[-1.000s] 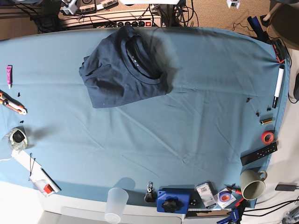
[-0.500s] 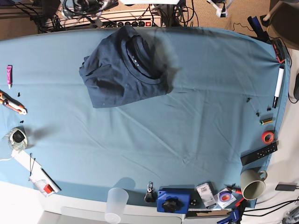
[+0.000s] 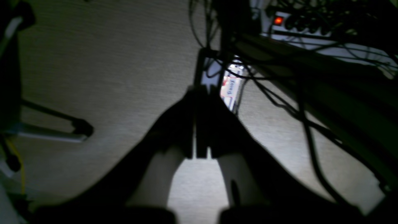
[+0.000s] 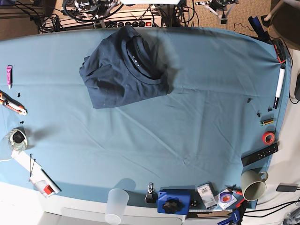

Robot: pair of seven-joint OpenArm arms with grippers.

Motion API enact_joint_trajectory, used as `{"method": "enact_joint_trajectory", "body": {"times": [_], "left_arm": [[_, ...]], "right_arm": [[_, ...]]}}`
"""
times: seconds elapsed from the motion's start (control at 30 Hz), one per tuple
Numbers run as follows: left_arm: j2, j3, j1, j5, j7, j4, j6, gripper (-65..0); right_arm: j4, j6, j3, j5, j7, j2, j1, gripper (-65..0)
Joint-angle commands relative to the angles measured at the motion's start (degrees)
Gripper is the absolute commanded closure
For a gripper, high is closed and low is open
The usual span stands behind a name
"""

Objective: Fold the T-shirt properly

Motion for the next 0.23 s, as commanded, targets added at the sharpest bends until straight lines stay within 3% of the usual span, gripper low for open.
{"method": "enact_joint_trajectory", "body": {"times": [0.0,0.2], "left_arm": [[0.26,-0.11,0.37,0.42,-0.39,0.24,-0.24,0.0],[1.25,-0.11,0.37,0.74,-0.39,0.87,-0.26,0.0]], "right_arm": [[0.24,0.00,0.00,0.11,0.85,0.61,0.09,0.0],[0.24,0.04,0.00,0.15,0.11,0.83,0.72,0.0]]}}
